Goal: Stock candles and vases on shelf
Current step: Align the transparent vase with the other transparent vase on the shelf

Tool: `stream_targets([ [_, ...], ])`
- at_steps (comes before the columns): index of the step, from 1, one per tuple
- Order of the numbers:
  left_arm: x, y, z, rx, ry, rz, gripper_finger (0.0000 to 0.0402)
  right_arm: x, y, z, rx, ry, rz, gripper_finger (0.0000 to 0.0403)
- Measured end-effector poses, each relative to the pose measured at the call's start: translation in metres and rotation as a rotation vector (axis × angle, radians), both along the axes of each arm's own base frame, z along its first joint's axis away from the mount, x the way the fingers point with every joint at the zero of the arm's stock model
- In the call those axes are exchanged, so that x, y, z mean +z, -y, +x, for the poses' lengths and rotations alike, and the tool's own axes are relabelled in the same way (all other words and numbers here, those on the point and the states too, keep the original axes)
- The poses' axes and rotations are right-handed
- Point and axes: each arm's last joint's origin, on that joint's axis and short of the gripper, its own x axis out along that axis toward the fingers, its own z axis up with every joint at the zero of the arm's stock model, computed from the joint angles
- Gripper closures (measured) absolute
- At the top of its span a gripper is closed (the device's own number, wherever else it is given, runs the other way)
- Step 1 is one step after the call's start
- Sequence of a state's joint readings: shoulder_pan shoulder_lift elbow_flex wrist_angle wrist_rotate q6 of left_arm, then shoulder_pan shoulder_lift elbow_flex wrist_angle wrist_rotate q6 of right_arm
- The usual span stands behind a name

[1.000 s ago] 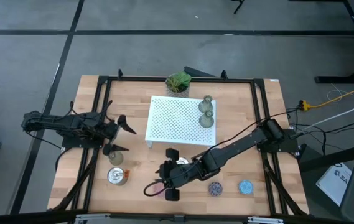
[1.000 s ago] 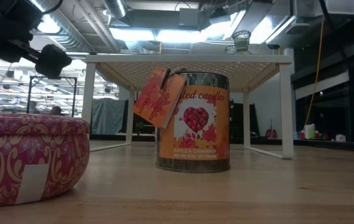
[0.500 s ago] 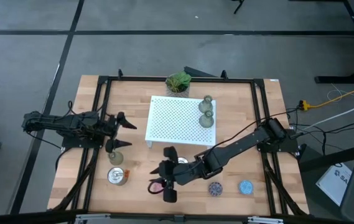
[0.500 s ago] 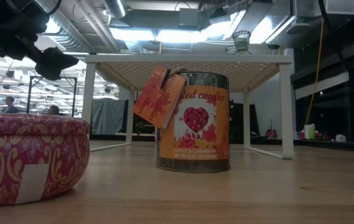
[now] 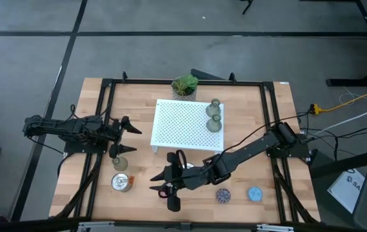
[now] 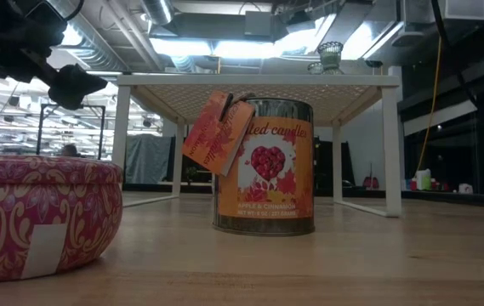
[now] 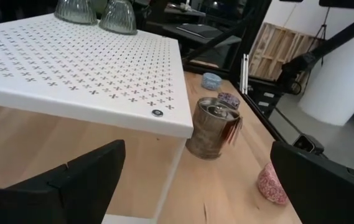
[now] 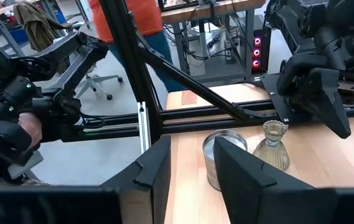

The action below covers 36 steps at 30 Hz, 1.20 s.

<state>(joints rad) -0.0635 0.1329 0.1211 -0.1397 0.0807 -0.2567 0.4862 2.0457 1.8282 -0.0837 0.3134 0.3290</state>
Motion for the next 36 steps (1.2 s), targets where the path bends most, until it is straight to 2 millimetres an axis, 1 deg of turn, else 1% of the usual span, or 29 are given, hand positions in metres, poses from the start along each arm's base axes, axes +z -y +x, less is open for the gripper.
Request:
stream_targets([
  [3, -0.001, 0.000, 0.000, -0.003, -0.005, 0.012, 0.0002, 0.000, 0.001, 0.001, -0.002, 0.002, 0.001, 0.0279],
  [8, 0.000, 0.000, 0.000, -0.008, -0.004, -0.031, 0.0002, 0.002, 0.001, 0.001, -0.002, 0.020, 0.011, 0.0279],
  [11, 0.000, 0.000, 0.000, -0.008, -0.003, -0.028, 0.0002, 0.000, 0.000, 0.000, 0.004, -0.001, -0.003, 0.0279],
  [14, 0.000, 0.000, 0.000, -0.007, -0.006, -0.040, 0.0002, -0.006, -0.001, -0.003, 0.022, -0.059, -0.045, 0.0279],
  [19, -0.001, 0.000, 0.000, 0.001, -0.022, -0.079, 0.0002, -0.014, -0.011, -0.011, 0.097, -0.126, -0.150, 0.0279],
  [22, -0.001, 0.000, -0.001, 0.010, -0.090, -0.084, 0.0002, -0.015, -0.017, -0.015, 0.139, -0.119, -0.204, 0.0279],
  [24, 0.002, 0.000, -0.001, 0.014, -0.136, -0.063, 0.0002, -0.015, -0.022, -0.018, 0.170, -0.120, -0.226, 0.0279],
  [26, 0.006, 0.000, -0.001, 0.021, -0.168, -0.035, 0.0002, -0.021, -0.025, -0.021, 0.181, -0.131, -0.240, 0.0279],
  [30, 0.011, -0.001, 0.003, 0.042, -0.196, -0.027, 0.0002, -0.039, -0.026, -0.023, 0.180, -0.158, -0.249, 0.0279],
  [34, 0.011, -0.001, 0.005, 0.048, -0.223, -0.015, 0.0002, -0.062, -0.023, -0.025, 0.172, -0.181, -0.246, 0.0279],
  [36, 0.010, -0.001, 0.007, 0.049, -0.238, -0.024, 0.0002, -0.067, -0.024, -0.027, 0.176, -0.181, -0.245, 0.0279],
])
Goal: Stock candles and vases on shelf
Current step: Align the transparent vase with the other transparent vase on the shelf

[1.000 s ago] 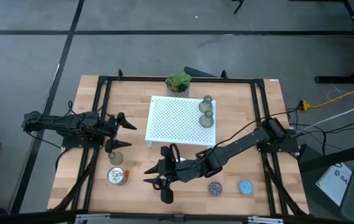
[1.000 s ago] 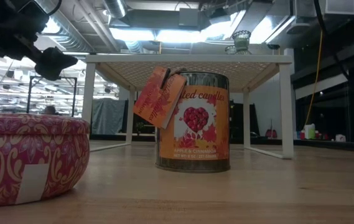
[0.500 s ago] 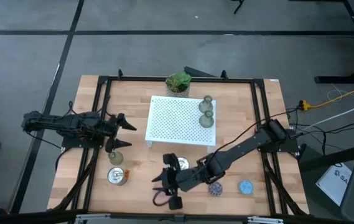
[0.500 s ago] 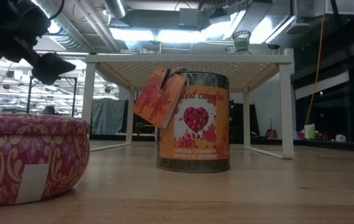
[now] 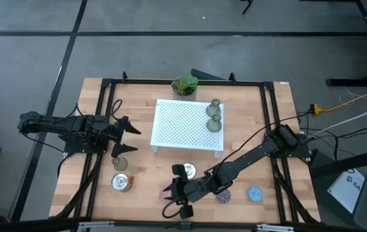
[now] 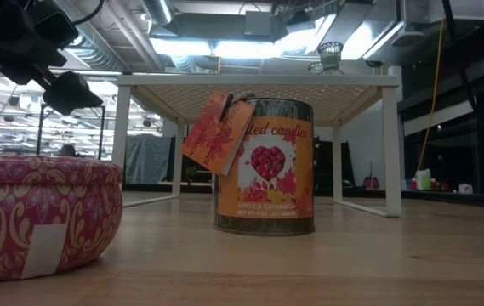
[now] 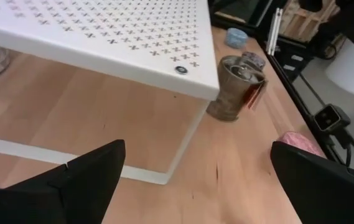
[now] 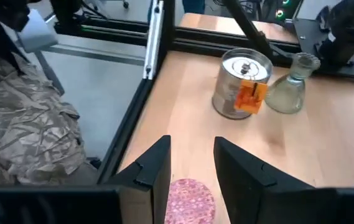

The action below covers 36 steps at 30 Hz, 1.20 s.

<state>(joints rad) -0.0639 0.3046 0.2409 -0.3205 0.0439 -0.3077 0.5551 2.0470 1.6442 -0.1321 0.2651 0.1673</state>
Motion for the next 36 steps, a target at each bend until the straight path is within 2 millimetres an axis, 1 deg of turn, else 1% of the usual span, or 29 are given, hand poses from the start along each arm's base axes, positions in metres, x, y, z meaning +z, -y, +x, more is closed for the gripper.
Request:
stream_targets([
  [3, -0.002, 0.001, 0.002, -0.040, -0.023, -0.022, 0.0002, 0.003, -0.005, -0.008, 0.070, -0.022, -0.015, 0.0279],
  [7, -0.002, 0.002, 0.005, -0.048, -0.051, -0.017, 0.0002, 0.014, -0.003, -0.031, 0.127, -0.092, -0.090, 0.0279],
  [9, 0.002, 0.002, 0.007, -0.054, -0.057, -0.001, 0.0002, 0.017, 0.001, -0.044, 0.129, -0.093, -0.126, 0.0279],
  [13, 0.015, 0.002, 0.011, -0.065, -0.110, 0.041, 0.0002, 0.009, 0.018, -0.067, 0.113, -0.089, -0.147, 0.0279],
  [16, 0.027, 0.002, 0.015, -0.087, -0.188, 0.084, 0.0002, 0.000, 0.034, -0.085, 0.108, -0.028, -0.125, 0.0279],
  [18, 0.035, 0.002, 0.018, -0.102, -0.230, 0.112, 0.0002, -0.003, 0.044, -0.096, 0.125, 0.042, -0.117, 0.0279],
  [20, 0.042, 0.003, 0.023, -0.115, -0.245, 0.113, 0.0002, -0.004, 0.054, -0.106, 0.152, 0.107, -0.118, 0.0279],
  [23, 0.053, 0.007, 0.027, -0.155, -0.265, 0.097, 0.0002, -0.003, 0.065, -0.119, 0.155, 0.156, -0.120, 0.0279],
  [25, 0.058, 0.008, 0.029, -0.145, -0.302, 0.075, 0.0005, -0.006, 0.069, -0.124, 0.153, 0.149, -0.131, 0.0279],
  [27, 0.062, 0.008, 0.031, -0.095, -0.367, 0.050, 0.0013, -0.010, 0.071, -0.128, 0.157, 0.134, -0.146, 0.0279],
  [31, 0.067, 0.011, 0.035, -0.021, -0.522, -0.011, 0.0037, -0.009, 0.070, -0.129, 0.160, 0.138, -0.145, 0.0279],
  [33, 0.070, 0.014, 0.037, -0.010, -0.585, -0.038, 0.0050, -0.009, 0.070, -0.129, 0.160, 0.135, -0.143, 0.0279],
  [36, 0.070, 0.019, 0.038, -0.007, -0.726, -0.051, 0.0066, -0.012, 0.071, -0.130, 0.153, 0.104, -0.139, 0.0279],
])
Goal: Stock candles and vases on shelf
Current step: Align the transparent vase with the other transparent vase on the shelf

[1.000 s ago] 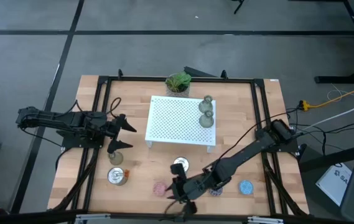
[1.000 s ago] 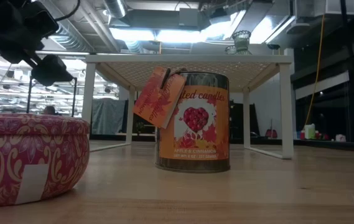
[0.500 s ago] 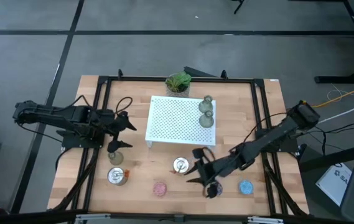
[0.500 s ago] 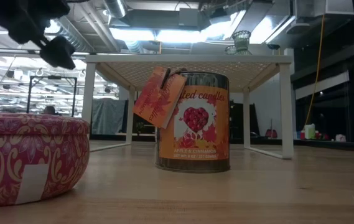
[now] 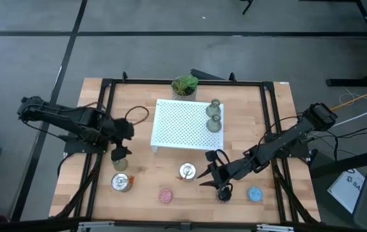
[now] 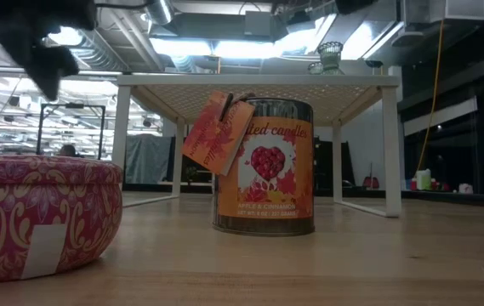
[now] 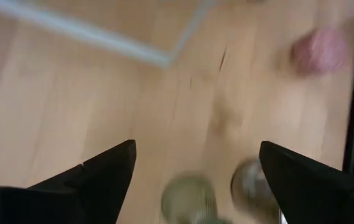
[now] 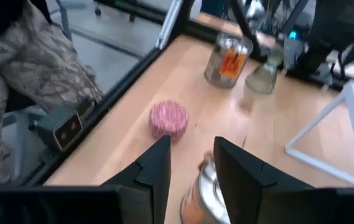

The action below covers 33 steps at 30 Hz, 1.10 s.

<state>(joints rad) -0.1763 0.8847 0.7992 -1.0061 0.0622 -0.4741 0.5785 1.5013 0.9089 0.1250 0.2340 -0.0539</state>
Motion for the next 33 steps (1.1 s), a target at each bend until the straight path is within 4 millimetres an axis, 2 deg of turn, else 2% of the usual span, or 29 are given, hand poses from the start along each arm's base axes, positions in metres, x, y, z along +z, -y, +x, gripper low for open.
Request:
stream_targets([
  [6, -0.004, 0.009, -0.002, -0.044, -0.213, -0.003, 0.0079, -0.002, 0.001, -0.001, -0.018, -0.037, 0.026, 0.0279],
  [10, -0.005, 0.014, -0.005, -0.055, -0.286, 0.008, 0.0080, -0.003, 0.000, -0.001, -0.009, -0.041, 0.029, 0.0279],
  [16, -0.006, 0.021, -0.010, -0.017, -0.323, 0.023, 0.0080, -0.004, 0.001, -0.002, -0.010, -0.054, 0.024, 0.0279],
  [22, -0.019, 0.032, -0.013, -0.012, -0.376, 0.064, 0.0080, -0.005, 0.000, -0.002, 0.009, -0.070, 0.026, 0.0279],
  [29, -0.029, 0.041, -0.006, 0.025, -0.449, 0.114, 0.0081, -0.008, 0.002, -0.004, 0.009, -0.098, 0.004, 0.0279],
  [33, -0.037, 0.045, -0.001, 0.025, -0.499, 0.140, 0.0098, -0.009, 0.003, -0.004, 0.015, -0.109, -0.025, 0.0279],
])
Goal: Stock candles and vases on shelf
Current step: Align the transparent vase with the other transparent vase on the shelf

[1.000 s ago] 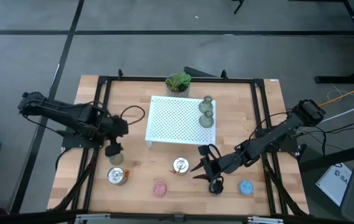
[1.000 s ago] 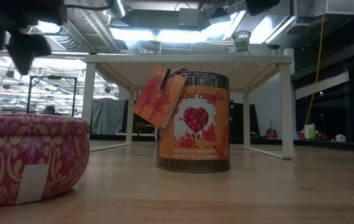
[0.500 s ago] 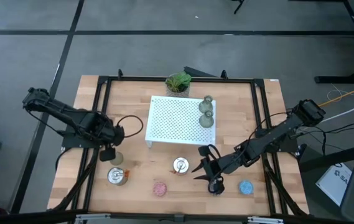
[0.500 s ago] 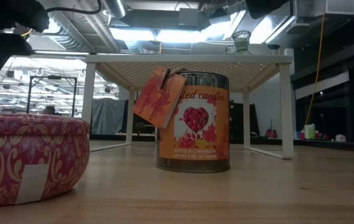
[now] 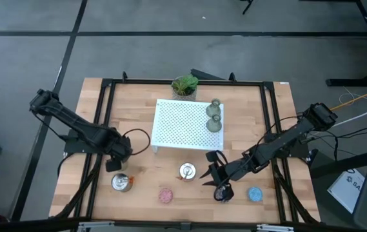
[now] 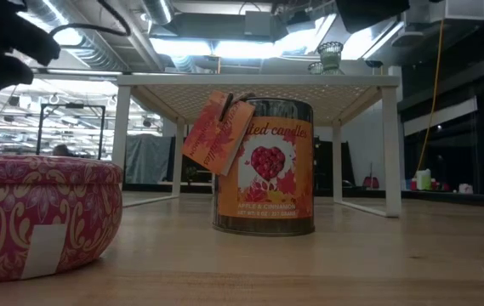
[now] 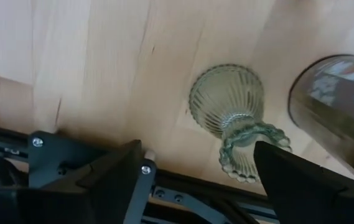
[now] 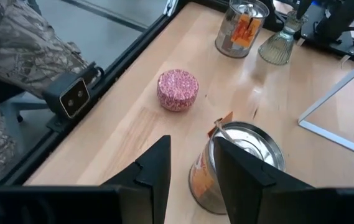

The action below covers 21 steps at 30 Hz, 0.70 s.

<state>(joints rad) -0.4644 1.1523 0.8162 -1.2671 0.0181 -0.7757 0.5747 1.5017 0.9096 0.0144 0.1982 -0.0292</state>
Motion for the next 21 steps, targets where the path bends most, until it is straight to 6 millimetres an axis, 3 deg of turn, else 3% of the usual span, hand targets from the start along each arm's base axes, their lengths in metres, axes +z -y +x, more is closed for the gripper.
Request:
stream_targets([
  [11, -0.017, 0.007, 0.013, -0.003, -0.089, 0.041, 0.0202, 0.000, 0.004, -0.006, -0.002, -0.046, -0.044, 0.0279],
  [21, -0.018, 0.009, 0.018, 0.003, -0.044, 0.013, 0.0360, 0.021, 0.013, -0.024, 0.035, -0.078, 0.004, 0.0279],
])
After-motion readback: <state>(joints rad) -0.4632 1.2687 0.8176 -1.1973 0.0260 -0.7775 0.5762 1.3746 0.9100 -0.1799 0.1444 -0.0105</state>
